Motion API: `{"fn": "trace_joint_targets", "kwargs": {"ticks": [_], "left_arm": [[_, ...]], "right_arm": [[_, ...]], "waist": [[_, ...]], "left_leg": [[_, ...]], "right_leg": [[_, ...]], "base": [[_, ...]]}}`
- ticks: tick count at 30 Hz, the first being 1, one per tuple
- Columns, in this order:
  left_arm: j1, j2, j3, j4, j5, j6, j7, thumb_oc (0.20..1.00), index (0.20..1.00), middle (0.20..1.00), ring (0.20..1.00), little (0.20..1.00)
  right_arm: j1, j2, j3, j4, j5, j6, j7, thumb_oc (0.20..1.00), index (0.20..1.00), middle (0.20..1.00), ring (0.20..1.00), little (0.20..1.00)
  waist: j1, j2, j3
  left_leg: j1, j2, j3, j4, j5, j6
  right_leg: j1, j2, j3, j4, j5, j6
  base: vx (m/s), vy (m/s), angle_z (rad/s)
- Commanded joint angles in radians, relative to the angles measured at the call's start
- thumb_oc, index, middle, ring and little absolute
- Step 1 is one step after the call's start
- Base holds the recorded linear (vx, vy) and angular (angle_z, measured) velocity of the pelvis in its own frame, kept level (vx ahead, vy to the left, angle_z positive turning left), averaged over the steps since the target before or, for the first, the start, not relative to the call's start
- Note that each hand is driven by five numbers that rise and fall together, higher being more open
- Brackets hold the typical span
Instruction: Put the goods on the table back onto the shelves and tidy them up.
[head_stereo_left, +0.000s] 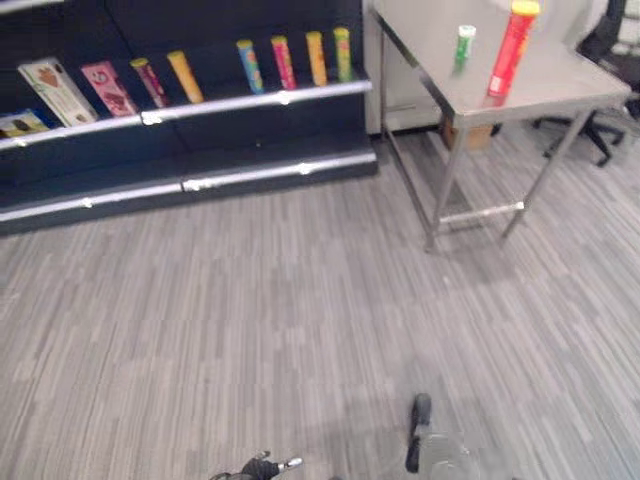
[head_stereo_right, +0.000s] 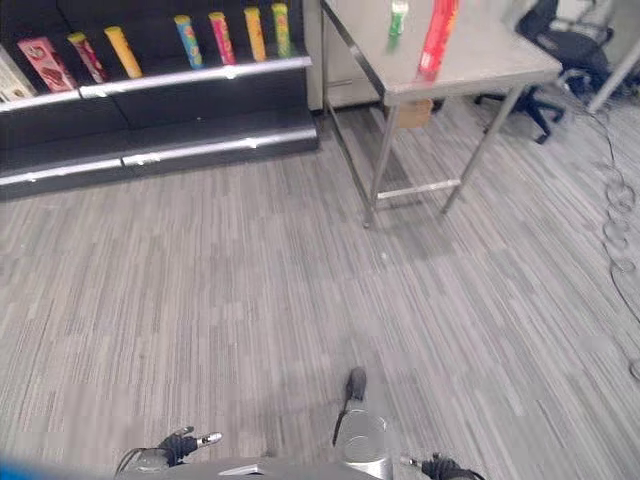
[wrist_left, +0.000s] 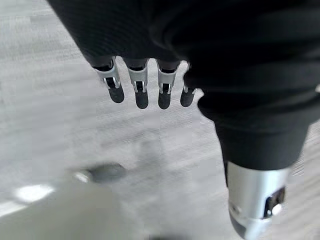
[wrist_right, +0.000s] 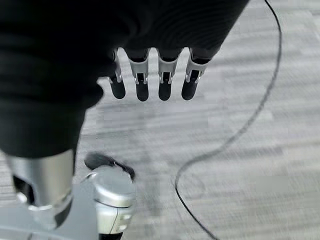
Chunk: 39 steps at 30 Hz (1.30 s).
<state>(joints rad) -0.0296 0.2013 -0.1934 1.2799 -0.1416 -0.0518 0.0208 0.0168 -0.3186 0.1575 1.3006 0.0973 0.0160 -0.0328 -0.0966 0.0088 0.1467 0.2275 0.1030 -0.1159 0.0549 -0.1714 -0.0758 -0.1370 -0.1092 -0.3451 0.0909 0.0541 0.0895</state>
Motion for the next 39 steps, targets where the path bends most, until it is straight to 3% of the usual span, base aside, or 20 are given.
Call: {"fn": "trace_joint_targets", "kwargs": {"ticks": [1, 3, 4, 6, 8, 10, 12, 14, 17, 19, 21, 25, 30, 31, 32, 33, 34, 35, 37, 39], "left_arm": [[-0.030, 0.058, -0.022, -0.018, 0.014, -0.016, 0.000, 1.000, 1.000, 1.000, 1.000, 1.000], [-0.033, 0.061, -0.028, -0.032, -0.004, -0.014, -0.002, 1.000, 1.000, 1.000, 1.000, 1.000], [-0.033, 0.061, -0.028, -0.032, -0.004, -0.013, -0.002, 1.000, 1.000, 1.000, 1.000, 1.000], [-0.039, 0.066, -0.026, -0.043, -0.027, -0.011, 0.003, 1.000, 1.000, 1.000, 1.000, 1.000], [-0.044, 0.068, -0.030, -0.045, -0.035, -0.006, 0.003, 1.000, 1.000, 1.000, 1.000, 1.000], [-0.047, 0.070, -0.025, -0.044, -0.048, -0.005, 0.005, 1.000, 1.000, 1.000, 1.000, 1.000], [-0.045, 0.070, -0.017, -0.040, -0.055, -0.011, 0.012, 1.000, 1.000, 1.000, 1.000, 1.000], [-0.042, 0.067, -0.011, -0.039, -0.066, -0.014, 0.015, 1.000, 1.000, 1.000, 1.000, 1.000], [-0.038, 0.068, -0.013, -0.040, -0.062, -0.018, 0.013, 1.000, 1.000, 1.000, 1.000, 1.000], [-0.034, 0.071, -0.013, -0.036, -0.062, -0.022, 0.012, 1.000, 1.000, 1.000, 1.000, 1.000], [-0.031, 0.067, -0.010, -0.015, -0.064, -0.021, 0.012, 1.000, 1.000, 1.000, 1.000, 1.000], [-0.008, 0.075, 0.008, -0.008, -0.054, -0.018, 0.010, 1.000, 1.000, 1.000, 1.000, 1.000], [-0.007, 0.101, 0.026, -0.014, -0.058, -0.017, 0.017, 1.000, 1.000, 1.000, 1.000, 1.000], [-0.011, 0.109, 0.026, -0.016, -0.057, -0.017, 0.018, 1.000, 1.000, 1.000, 1.000, 1.000], [-0.011, 0.109, 0.026, -0.016, -0.057, -0.017, 0.018, 1.000, 1.000, 1.000, 1.000, 1.000], [-0.014, 0.114, 0.022, -0.014, -0.050, -0.015, 0.016, 1.000, 1.000, 1.000, 1.000, 1.000], [-0.018, 0.117, 0.015, -0.016, -0.038, -0.009, 0.014, 1.000, 1.000, 1.000, 1.000, 1.000], [-0.018, 0.117, 0.015, -0.016, -0.038, -0.009, 0.014, 1.000, 1.000, 1.000, 1.000, 1.000], [-0.018, 0.124, 0.011, -0.016, -0.033, -0.005, 0.013, 1.000, 1.000, 1.000, 1.000, 1.000], [-0.024, 0.123, 0.008, -0.015, -0.032, -0.007, 0.014, 1.000, 1.000, 1.000, 1.000, 1.000]], "right_arm": [[-0.024, -0.016, 0.019, -0.044, 0.048, -0.027, 0.006, 1.000, 1.000, 1.000, 1.000, 1.000], [-0.028, -0.020, 0.021, -0.060, 0.072, -0.035, 0.000, 1.000, 1.000, 1.000, 1.000, 1.000], [-0.028, -0.020, 0.021, -0.060, 0.072, -0.035, 0.000, 1.000, 1.000, 1.000, 1.000, 1.000], [-0.045, -0.026, 0.031, -0.060, 0.087, -0.040, -0.012, 1.000, 1.000, 1.000, 1.000, 1.000], [-0.059, -0.031, 0.043, -0.054, 0.085, -0.035, -0.015, 1.000, 1.000, 1.000, 1.000, 1.000], [-0.071, -0.034, 0.053, -0.059, 0.088, -0.033, -0.017, 1.000, 1.000, 1.000, 1.000, 1.000], [-0.080, -0.029, 0.065, -0.056, 0.087, -0.035, -0.017, 1.000, 1.000, 1.000, 1.000, 1.000], [-0.081, -0.027, 0.071, -0.050, 0.082, -0.034, -0.019, 1.000, 1.000, 1.000, 1.000, 1.000], [-0.078, -0.027, 0.078, -0.040, 0.066, -0.037, -0.025, 1.000, 1.000, 1.000, 1.000, 1.000], [-0.077, -0.025, 0.080, -0.026, 0.053, -0.041, -0.030, 1.000, 1.000, 1.000, 1.000, 1.000], [-0.072, -0.020, 0.074, -0.019, 0.047, -0.045, -0.026, 1.000, 1.000, 1.000, 1.000, 1.000], [-0.060, -0.004, 0.080, -0.014, 0.023, -0.037, -0.017, 1.000, 1.000, 1.000, 1.000, 1.000], [-0.076, 0.010, 0.089, -0.026, 0.000, -0.031, -0.004, 1.000, 1.000, 1.000, 1.000, 1.000], [-0.083, 0.011, 0.090, -0.035, 0.000, -0.033, -0.002, 1.000, 1.000, 1.000, 1.000, 1.000], [-0.083, 0.012, 0.090, -0.035, 0.000, -0.033, -0.002, 1.000, 1.000, 1.000, 1.000, 1.000], [-0.089, 0.012, 0.091, -0.038, 0.000, -0.031, 0.000, 1.000, 1.000, 1.000, 1.000, 1.000], [-0.093, 0.009, 0.086, -0.048, 0.003, -0.031, -0.002, 1.000, 1.000, 1.000, 1.000, 1.000], [-0.093, 0.009, 0.086, -0.048, 0.003, -0.031, -0.002, 1.000, 1.000, 1.000, 1.000, 1.000], [-0.086, 0.015, 0.078, -0.062, 0.003, -0.031, -0.007, 1.000, 1.000, 1.000, 1.000, 1.000], [-0.081, 0.016, 0.079, -0.057, 0.002, -0.029, -0.010, 1.000, 1.000, 1.000, 1.000, 1.000]], "waist": [[-0.031, -0.019, -0.029], [-0.039, -0.018, -0.040], [-0.041, -0.022, -0.042], [-0.033, -0.041, -0.024], [-0.011, -0.061, -0.001], [0.021, -0.089, 0.028], [0.053, -0.109, 0.050], [0.077, -0.108, 0.055], [0.110, -0.070, 0.059], [0.137, -0.063, 0.067], [0.132, -0.060, 0.064], [0.143, -0.057, 0.034], [0.168, -0.087, -0.005], [0.164, -0.089, -0.007], [0.165, -0.090, -0.008], [0.158, -0.086, -0.004], [0.139, -0.074, 0.009], [0.140, -0.075, 0.009], [0.122, -0.048, 0.022], [0.112, -0.039, 0.030]], "left_leg": [[0.122, -0.039, -0.001, 0.065, 0.052, -0.034], [0.056, -0.019, 0.018, 0.227, 0.172, -0.085], [0.052, -0.024, 0.015, 0.226, 0.176, -0.084], [-0.059, -0.022, 0.038, 0.443, 0.264, -0.087], [-0.150, -0.002, 0.094, 0.536, 0.255, -0.037], [-0.265, 0.003, 0.147, 0.562, 0.181, 0.007], [-0.366, -0.028, 0.166, 0.478, 0.113, 0.028], [-0.434, -0.036, 0.166, 0.309, 0.122, 0.021], [-0.450, -0.026, 0.111, 0.001, 0.278, -0.010], [-0.495, -0.049, 0.017, -0.124, 0.320, -0.036], [-0.518, -0.031, 0.026, -0.142, 0.330, -0.056], [-0.463, -0.003, 0.072, -0.142, 0.384, -0.056], [-0.419, -0.027, 0.155, -0.116, 0.323, -0.001], [-0.399, -0.049, 0.165, -0.111, 0.300, 0.027], [-0.399, -0.050, 0.165, -0.111, 0.300, 0.028], [-0.383, -0.064, 0.165, -0.110, 0.284, 0.045], [-0.342, -0.082, 0.167, -0.113, 0.259, 0.072], [-0.342, -0.083, 0.167, -0.113, 0.258, 0.073], [-0.277, -0.096, 0.171, -0.133, 0.222, 0.097], [-0.247, -0.099, 0.167, -0.142, 0.207, 0.096]], "right_leg": [[-0.111, 0.010, 0.072, -0.089, 0.111, 0.043], [-0.062, 0.050, 0.070, -0.105, 0.071, 0.006], [-0.064, 0.045, 0.069, -0.105, 0.072, 0.007], [0.001, 0.073, 0.085, -0.146, 0.038, -0.027], [0.061, 0.088, 0.105, -0.168, 0.005, -0.047], [0.115, 0.082, 0.129, -0.178, -0.020, -0.050], [0.140, 0.074, 0.158, -0.178, -0.040, -0.040], [0.172, 0.077, 0.179, -0.178, -0.067, -0.029], [0.231, 0.118, 0.205, -0.178, -0.107, -0.030], [0.276, 0.142, 0.253, -0.178, -0.143, -0.037], [0.319, 0.150, 0.292, -0.178, -0.169, -0.035], [0.360, 0.126, 0.322, -0.178, -0.193, -0.024], [0.320, 0.035, 0.296, -0.044, -0.185, 0.046], [0.269, 0.019, 0.288, 0.082, -0.142, 0.072], [0.268, 0.019, 0.288, 0.083, -0.143, 0.072], [0.224, 0.010, 0.290, 0.170, -0.103, 0.087], [0.161, -0.007, 0.283, 0.320, -0.017, 0.100], [0.160, -0.008, 0.284, 0.323, -0.019, 0.100], [0.079, -0.051, 0.219, 0.472, 0.047, 0.089], [0.031, -0.060, 0.171, 0.426, -0.002, 0.065]], "base": [[0.58, -0.269, 0.14], [0.37, -0.187, 0.13], [0.22, -0.146, 0.13], [0.28, -0.198, -0.01], [0.32, -0.218, -0.03], [0.27, -0.159, -0.20], [0.25, -0.031, -0.30], [0.27, 0.058, -0.46], [0.35, 0.111, -0.64], [0.39, 0.116, -0.67], [0.39, 0.171, -0.80], [0.37, 0.245, -0.95], [0.28, 0.245, -0.39], [0.21, 0.210, -0.25], [0.18, 0.222, -0.12], [0.13, 0.231, 0.15], [0.13, 0.231, 0.28], [0.14, 0.244, 0.30], [0.20, 0.252, 0.28], [0.23, 0.137, 0.00]]}}
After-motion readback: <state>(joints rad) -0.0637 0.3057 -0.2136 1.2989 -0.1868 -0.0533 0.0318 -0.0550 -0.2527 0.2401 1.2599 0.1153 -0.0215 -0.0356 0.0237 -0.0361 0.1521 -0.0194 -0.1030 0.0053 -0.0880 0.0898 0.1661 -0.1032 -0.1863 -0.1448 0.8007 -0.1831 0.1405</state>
